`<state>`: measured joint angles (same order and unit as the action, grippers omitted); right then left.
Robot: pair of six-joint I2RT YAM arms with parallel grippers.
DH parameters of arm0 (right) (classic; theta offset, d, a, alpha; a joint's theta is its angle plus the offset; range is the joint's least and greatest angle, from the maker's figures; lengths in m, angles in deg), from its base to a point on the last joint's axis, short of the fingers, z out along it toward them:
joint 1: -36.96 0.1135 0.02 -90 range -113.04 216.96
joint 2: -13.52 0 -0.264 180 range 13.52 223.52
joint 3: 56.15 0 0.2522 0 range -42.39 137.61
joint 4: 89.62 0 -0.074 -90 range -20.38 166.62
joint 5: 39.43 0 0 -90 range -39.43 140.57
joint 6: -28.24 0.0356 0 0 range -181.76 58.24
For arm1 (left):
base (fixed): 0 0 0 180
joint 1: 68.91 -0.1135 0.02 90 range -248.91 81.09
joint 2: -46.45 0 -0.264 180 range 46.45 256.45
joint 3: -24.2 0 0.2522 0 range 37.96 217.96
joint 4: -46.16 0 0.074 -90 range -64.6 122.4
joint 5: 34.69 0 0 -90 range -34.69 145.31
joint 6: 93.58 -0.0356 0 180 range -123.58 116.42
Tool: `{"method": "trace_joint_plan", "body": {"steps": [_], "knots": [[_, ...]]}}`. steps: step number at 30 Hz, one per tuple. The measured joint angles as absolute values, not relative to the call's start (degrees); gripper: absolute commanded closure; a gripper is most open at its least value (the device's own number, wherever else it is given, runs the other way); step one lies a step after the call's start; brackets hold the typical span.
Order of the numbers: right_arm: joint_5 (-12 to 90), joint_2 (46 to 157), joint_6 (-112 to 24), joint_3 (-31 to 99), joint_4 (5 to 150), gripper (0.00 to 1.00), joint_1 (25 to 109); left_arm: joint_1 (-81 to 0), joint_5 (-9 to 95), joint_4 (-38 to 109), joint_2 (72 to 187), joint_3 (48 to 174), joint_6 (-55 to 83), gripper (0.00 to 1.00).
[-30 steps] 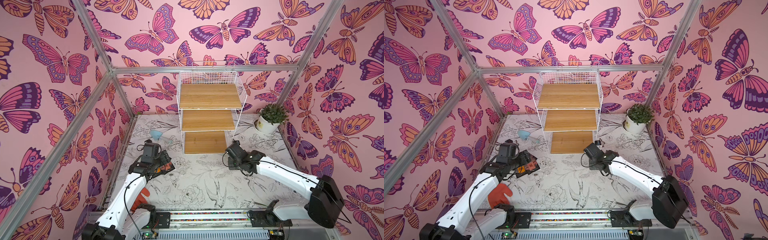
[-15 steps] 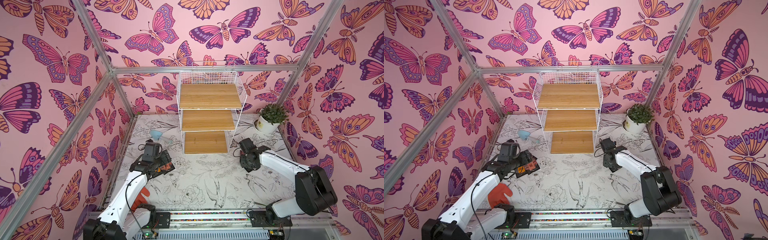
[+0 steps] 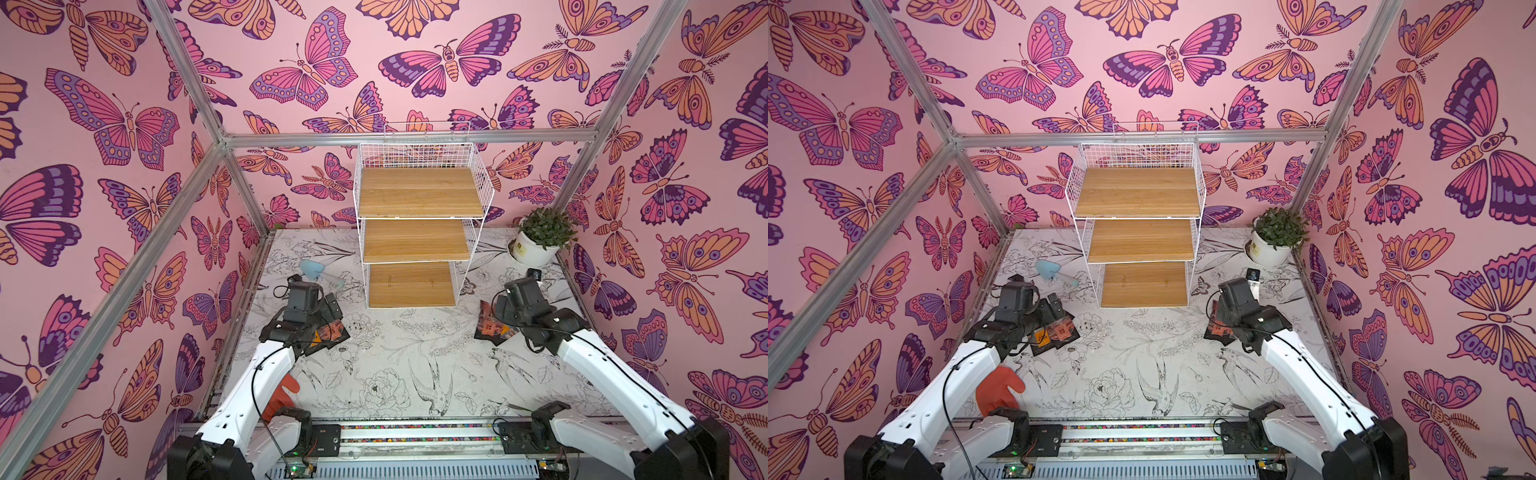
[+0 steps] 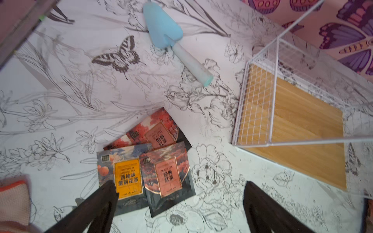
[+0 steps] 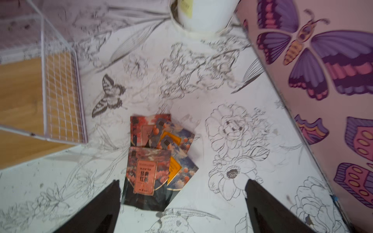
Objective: Remove the tea bags from the shelf
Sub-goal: Place the tea bag at the center of the board, then reset both arms
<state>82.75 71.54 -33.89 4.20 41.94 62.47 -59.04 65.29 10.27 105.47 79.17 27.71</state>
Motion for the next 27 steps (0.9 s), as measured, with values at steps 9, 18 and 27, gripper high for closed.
{"method": "trace_joint_plan", "body": {"steps": [9,18,27], "knots": [[95.76,64.70,-43.92,-21.02,72.82,0.01,61.21,-59.72,75.65,43.16,110.54,65.55,10.11,0.00],[97.72,87.10,-53.78,-22.18,105.72,0.01,51.02,-63.94,76.63,72.47,132.83,57.53,-0.44,0.01],[76.92,100.15,-57.14,-24.32,127.97,0.01,40.79,-66.91,72.61,83.18,135.35,57.99,-0.55,0.01]]}}
